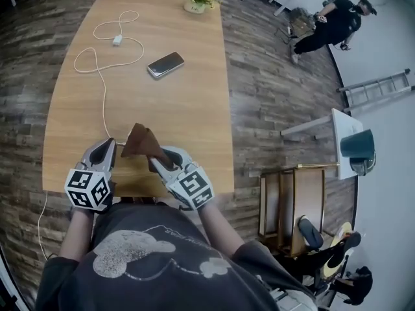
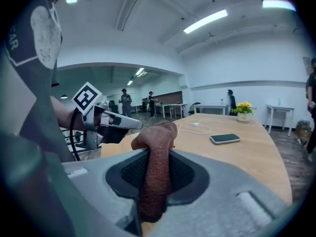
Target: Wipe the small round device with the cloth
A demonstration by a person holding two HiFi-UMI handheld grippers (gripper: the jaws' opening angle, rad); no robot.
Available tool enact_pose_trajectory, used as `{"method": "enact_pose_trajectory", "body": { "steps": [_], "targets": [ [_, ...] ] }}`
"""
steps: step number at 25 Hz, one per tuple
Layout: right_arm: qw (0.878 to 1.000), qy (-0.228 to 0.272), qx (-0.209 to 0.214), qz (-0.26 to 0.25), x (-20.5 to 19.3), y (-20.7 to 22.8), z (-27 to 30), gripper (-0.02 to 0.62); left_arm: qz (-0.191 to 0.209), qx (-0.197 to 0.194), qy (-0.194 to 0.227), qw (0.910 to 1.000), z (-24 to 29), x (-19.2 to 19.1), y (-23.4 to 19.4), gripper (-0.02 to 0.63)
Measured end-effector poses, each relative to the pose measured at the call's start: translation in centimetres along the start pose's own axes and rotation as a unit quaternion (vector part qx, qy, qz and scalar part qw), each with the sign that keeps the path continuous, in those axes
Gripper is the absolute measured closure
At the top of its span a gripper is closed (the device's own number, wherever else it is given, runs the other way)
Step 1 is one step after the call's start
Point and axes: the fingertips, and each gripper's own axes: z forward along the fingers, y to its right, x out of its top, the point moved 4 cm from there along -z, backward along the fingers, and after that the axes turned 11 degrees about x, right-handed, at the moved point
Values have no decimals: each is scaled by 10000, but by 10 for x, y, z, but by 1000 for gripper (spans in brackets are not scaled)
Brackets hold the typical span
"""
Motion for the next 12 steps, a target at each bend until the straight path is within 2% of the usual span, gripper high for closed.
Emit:
{"method": "enact_pose_trajectory", "body": {
  "steps": [2, 4, 12],
  "targets": [
    [9997, -157, 164, -48, -6, -9, 13, 518, -19, 10, -29, 10000, -2, -2, -5, 588],
    [9993, -341, 135, 21, -16, -9, 22, 518, -43, 23, -54, 10000, -5, -5, -8, 588],
    [9934, -930, 83, 659, -47, -4, 40, 517, -135, 40, -271, 9995, -10, -23, -15, 588]
  ]
}}
